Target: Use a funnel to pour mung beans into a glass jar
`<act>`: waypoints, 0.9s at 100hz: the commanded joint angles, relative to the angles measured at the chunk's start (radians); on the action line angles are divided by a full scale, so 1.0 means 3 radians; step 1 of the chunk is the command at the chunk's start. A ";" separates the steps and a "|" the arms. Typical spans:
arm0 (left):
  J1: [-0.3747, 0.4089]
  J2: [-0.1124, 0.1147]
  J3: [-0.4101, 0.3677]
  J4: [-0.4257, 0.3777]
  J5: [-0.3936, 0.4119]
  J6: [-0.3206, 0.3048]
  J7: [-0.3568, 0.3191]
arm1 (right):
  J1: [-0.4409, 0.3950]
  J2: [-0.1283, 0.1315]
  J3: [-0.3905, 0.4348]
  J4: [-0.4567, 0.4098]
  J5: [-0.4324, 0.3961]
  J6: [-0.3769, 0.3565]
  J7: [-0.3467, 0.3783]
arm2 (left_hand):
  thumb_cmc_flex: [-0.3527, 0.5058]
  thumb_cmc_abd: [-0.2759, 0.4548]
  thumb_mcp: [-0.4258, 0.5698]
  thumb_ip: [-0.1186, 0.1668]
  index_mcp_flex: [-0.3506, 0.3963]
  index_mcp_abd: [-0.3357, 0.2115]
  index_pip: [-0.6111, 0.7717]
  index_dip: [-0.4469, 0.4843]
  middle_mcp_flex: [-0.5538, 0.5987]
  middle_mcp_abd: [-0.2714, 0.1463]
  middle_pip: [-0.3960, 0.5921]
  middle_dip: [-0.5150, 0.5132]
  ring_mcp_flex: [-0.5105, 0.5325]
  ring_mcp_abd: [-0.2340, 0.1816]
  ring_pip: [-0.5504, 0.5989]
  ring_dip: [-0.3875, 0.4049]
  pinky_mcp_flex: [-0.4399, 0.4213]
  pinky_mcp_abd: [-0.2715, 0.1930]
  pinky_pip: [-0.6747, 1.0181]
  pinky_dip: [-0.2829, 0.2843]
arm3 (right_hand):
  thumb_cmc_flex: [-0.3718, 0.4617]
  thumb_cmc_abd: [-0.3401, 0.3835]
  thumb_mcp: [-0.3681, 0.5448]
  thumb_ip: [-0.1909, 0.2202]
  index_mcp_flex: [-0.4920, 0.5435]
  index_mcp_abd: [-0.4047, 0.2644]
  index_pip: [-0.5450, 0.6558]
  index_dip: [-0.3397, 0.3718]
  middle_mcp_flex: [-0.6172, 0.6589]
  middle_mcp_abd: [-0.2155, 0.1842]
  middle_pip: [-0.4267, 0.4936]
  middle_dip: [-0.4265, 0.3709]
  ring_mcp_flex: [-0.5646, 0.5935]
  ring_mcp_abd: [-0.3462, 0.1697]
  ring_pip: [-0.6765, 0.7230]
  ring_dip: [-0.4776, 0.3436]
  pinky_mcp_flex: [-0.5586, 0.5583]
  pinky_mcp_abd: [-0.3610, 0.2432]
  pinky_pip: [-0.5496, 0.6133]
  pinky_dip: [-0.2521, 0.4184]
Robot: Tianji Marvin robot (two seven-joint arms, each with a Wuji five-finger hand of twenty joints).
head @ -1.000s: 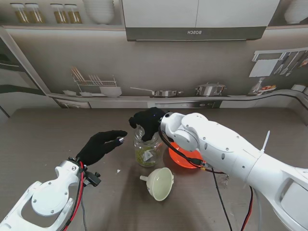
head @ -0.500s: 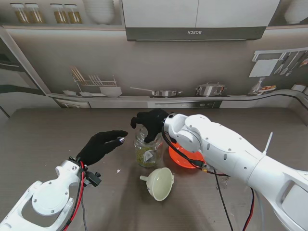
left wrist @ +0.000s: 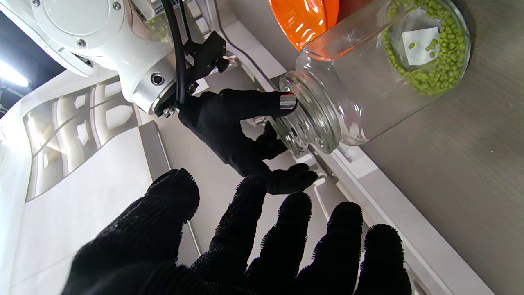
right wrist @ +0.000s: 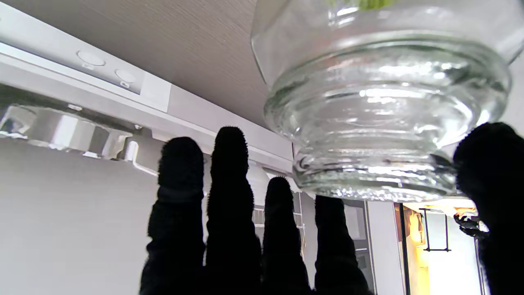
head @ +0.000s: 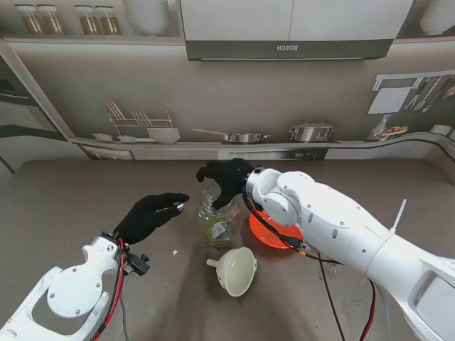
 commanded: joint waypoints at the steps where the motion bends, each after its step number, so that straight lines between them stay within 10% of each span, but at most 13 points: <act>1: 0.0009 -0.0002 0.0003 -0.0002 -0.0007 0.0007 -0.0062 | -0.0010 0.0014 0.0045 -0.0032 0.0002 0.0035 0.0031 | -0.0094 0.0002 -0.0007 0.0098 0.0039 0.0012 0.0006 0.0014 0.0019 0.0001 -0.0001 0.0011 0.0054 0.0019 0.0055 0.0044 0.0015 0.0020 -0.0052 0.0045 | -0.0058 0.0156 0.0020 0.0162 -0.0124 0.0069 -0.0039 0.0042 -0.0124 0.0043 -0.0035 -0.0039 -0.0070 0.0083 -0.0044 -0.0072 -0.0037 0.0165 -0.0047 0.0001; 58: 0.0017 -0.0005 -0.0002 -0.0004 -0.0006 0.0011 -0.0053 | -0.0182 0.0096 0.0290 -0.0234 -0.0053 0.0002 0.0062 | -0.0098 -0.0002 -0.0002 0.0096 0.0046 0.0005 0.0008 0.0014 0.0018 -0.0001 -0.0001 0.0011 0.0054 0.0014 0.0055 0.0043 0.0017 0.0020 -0.0052 0.0046 | -0.0062 0.0191 -0.0071 0.0171 -0.0099 0.0033 -0.0047 0.0053 -0.0058 0.0002 -0.0076 -0.0060 -0.0045 0.0084 -0.0138 -0.0119 -0.0059 0.0171 -0.0111 -0.0009; 90: 0.0011 -0.0008 0.0003 0.0005 -0.0004 -0.0004 -0.0034 | -0.0663 0.0229 0.0953 -0.0874 -0.0078 0.0137 0.0254 | -0.0097 -0.0004 0.0001 0.0094 0.0024 -0.0001 -0.0001 0.0011 0.0015 -0.0002 -0.0002 0.0011 0.0045 0.0006 0.0051 0.0042 0.0017 0.0023 -0.0052 0.0046 | -0.0029 0.0239 -0.0090 0.0183 0.0102 0.0031 0.0039 0.0065 0.0109 -0.0030 -0.0078 -0.0061 -0.0005 0.0088 -0.0133 -0.0115 -0.0085 0.0202 -0.0139 -0.0019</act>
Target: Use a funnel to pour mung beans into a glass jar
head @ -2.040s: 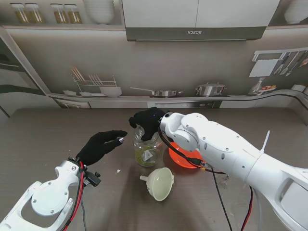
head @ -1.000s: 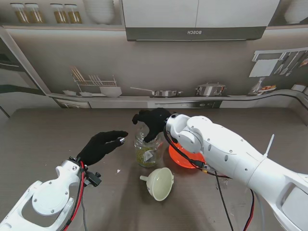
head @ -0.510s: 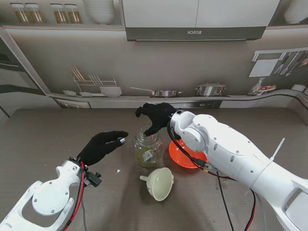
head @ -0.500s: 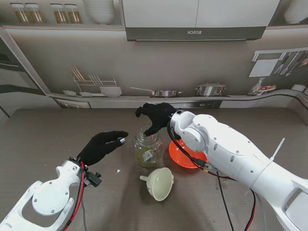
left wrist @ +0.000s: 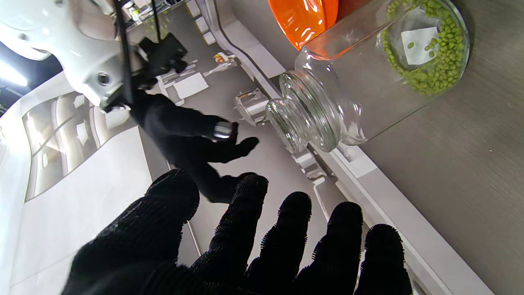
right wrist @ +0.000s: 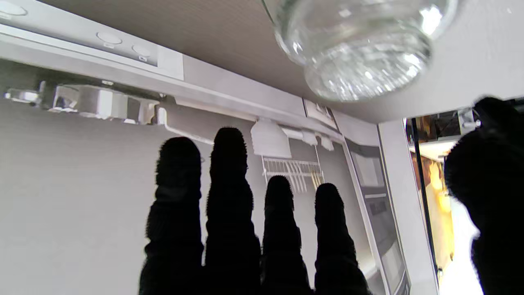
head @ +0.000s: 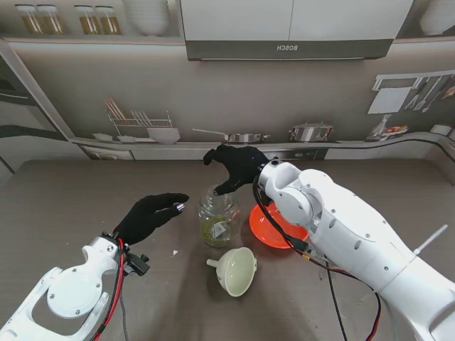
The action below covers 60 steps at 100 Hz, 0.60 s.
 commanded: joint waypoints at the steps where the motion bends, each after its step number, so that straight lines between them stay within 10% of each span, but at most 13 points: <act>1: 0.0006 -0.0010 0.0003 0.0006 -0.0005 -0.0006 -0.0046 | -0.0084 0.0052 0.0017 -0.0126 0.0002 0.0036 -0.0012 | -0.0097 -0.0005 0.0001 0.0094 0.0024 -0.0002 -0.0001 0.0010 0.0013 -0.0004 -0.0003 0.0011 0.0045 0.0005 0.0051 0.0042 0.0016 0.0012 -0.0052 0.0046 | -0.0053 0.0031 0.0001 0.0084 0.0070 0.0025 0.0076 0.0065 0.0066 -0.0032 -0.0031 -0.0021 -0.0004 0.0067 -0.0044 -0.0033 -0.0037 0.0126 -0.0022 -0.0021; 60: -0.0035 -0.0028 0.0056 0.0073 0.0044 -0.0079 0.0055 | -0.1237 0.0053 0.1042 -0.0914 0.0467 0.0064 -0.0308 | -0.0096 -0.0032 0.0016 0.0089 -0.0054 -0.0040 -0.0026 -0.0004 0.0003 -0.0030 -0.0006 0.0007 0.0000 -0.0028 0.0031 0.0031 0.0002 0.0018 -0.0059 0.0043 | 0.0106 0.0056 -0.0001 0.0133 0.0549 -0.0025 0.0143 -0.0057 0.0614 -0.0088 -0.0204 -0.0031 0.0118 0.0088 -0.0216 -0.0087 -0.0044 0.0203 -0.0188 -0.0136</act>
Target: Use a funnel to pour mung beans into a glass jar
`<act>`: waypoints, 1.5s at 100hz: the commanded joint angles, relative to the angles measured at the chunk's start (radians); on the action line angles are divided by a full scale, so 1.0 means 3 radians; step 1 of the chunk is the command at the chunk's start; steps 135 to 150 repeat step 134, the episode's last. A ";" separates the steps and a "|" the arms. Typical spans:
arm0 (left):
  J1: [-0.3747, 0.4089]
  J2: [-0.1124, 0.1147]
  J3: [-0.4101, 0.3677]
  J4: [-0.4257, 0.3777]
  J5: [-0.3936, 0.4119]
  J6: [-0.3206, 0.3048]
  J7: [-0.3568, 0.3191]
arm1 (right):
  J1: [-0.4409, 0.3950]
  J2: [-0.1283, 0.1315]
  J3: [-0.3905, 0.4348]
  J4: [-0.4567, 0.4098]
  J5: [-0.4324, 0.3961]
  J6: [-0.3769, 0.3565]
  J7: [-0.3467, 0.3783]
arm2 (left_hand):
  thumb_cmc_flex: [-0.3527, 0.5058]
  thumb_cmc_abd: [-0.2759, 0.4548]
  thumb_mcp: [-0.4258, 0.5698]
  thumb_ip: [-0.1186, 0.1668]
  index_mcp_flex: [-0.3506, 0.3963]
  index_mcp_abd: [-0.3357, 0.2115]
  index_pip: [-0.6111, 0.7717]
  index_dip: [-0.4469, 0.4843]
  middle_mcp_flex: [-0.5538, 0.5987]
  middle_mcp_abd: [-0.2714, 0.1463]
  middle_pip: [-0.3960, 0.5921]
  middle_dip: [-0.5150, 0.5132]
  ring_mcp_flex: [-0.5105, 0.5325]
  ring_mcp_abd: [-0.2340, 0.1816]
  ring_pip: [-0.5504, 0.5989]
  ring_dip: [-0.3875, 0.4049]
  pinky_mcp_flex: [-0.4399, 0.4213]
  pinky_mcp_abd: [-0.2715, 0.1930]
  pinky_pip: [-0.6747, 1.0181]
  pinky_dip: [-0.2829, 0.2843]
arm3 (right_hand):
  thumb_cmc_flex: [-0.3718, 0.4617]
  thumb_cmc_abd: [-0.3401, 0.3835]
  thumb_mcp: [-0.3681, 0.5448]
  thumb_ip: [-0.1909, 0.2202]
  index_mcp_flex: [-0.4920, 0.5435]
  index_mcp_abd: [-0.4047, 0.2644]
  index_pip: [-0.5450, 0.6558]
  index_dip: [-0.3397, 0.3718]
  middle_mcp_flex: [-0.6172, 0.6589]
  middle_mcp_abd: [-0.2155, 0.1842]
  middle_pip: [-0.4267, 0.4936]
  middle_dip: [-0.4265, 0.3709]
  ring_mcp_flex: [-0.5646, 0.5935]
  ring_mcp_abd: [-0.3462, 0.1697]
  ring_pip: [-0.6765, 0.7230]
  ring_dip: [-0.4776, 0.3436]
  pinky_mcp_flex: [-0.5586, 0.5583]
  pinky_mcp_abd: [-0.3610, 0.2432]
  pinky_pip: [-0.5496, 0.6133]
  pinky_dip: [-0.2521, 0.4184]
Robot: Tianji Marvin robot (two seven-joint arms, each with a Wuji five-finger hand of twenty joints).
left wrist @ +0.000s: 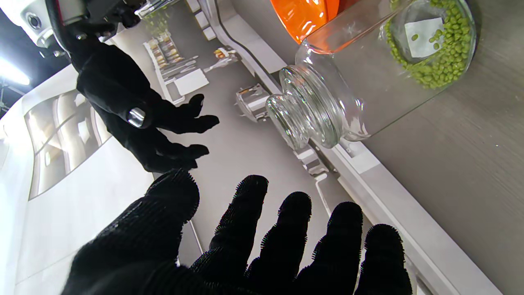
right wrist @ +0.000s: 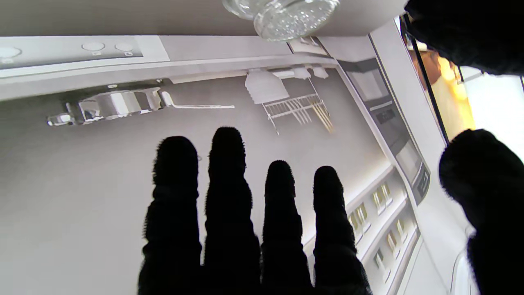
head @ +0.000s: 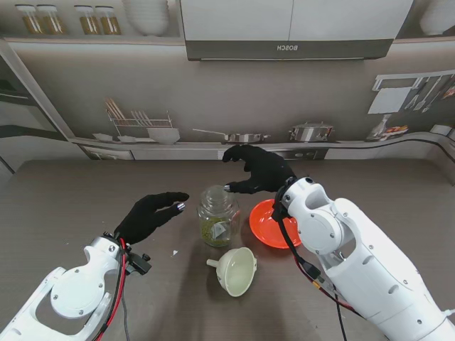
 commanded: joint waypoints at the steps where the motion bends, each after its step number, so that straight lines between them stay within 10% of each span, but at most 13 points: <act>1: -0.0003 -0.0020 0.0010 0.0016 0.0008 -0.0019 -0.0042 | -0.0131 -0.0006 0.0027 -0.0064 0.0036 -0.0015 -0.0028 | -0.0095 -0.0033 0.0017 0.0089 -0.0049 -0.0039 -0.0024 -0.0003 0.0002 -0.0030 -0.0006 0.0007 -0.0003 -0.0026 0.0029 0.0031 0.0002 0.0016 -0.0059 0.0043 | 0.0055 0.0057 -0.0023 0.0098 0.0044 -0.0026 0.0020 -0.0059 0.0028 -0.0058 -0.0065 -0.0024 0.0061 0.0050 -0.0071 -0.0049 -0.0027 0.0122 -0.0069 -0.0043; 86: -0.0049 -0.0052 0.0091 0.0116 0.0132 -0.0151 0.0159 | -0.1148 -0.0147 0.0558 -0.0208 0.0683 -0.0362 -0.0702 | -0.0100 -0.0075 0.0040 0.0079 -0.0128 -0.0083 -0.0044 -0.0019 -0.0060 -0.0079 -0.0017 -0.0001 -0.0091 -0.0067 -0.0011 0.0017 -0.0055 0.0002 -0.0077 0.0044 | 0.0197 -0.0130 0.0050 0.0076 0.0091 -0.0027 -0.0042 -0.0106 -0.0009 -0.0054 -0.0196 -0.0037 -0.0085 0.0118 -0.0324 -0.0153 -0.0233 0.0216 -0.0369 -0.0172; 150: -0.0077 -0.0054 0.0133 0.0142 0.0133 -0.0156 0.0166 | -0.1225 -0.0106 0.0636 -0.0205 0.0724 -0.0345 -0.0517 | -0.0108 -0.0080 0.0064 0.0078 -0.0107 -0.0085 -0.0032 -0.0017 -0.0068 -0.0086 -0.0014 -0.0001 -0.0095 -0.0067 -0.0014 0.0019 -0.0062 0.0005 -0.0078 0.0049 | 0.0195 -0.0105 0.0013 0.0078 0.0023 -0.0024 -0.0084 -0.0119 -0.0061 -0.0014 -0.0211 -0.0034 -0.0156 0.0152 -0.0343 -0.0151 -0.0328 0.0282 -0.0458 -0.0159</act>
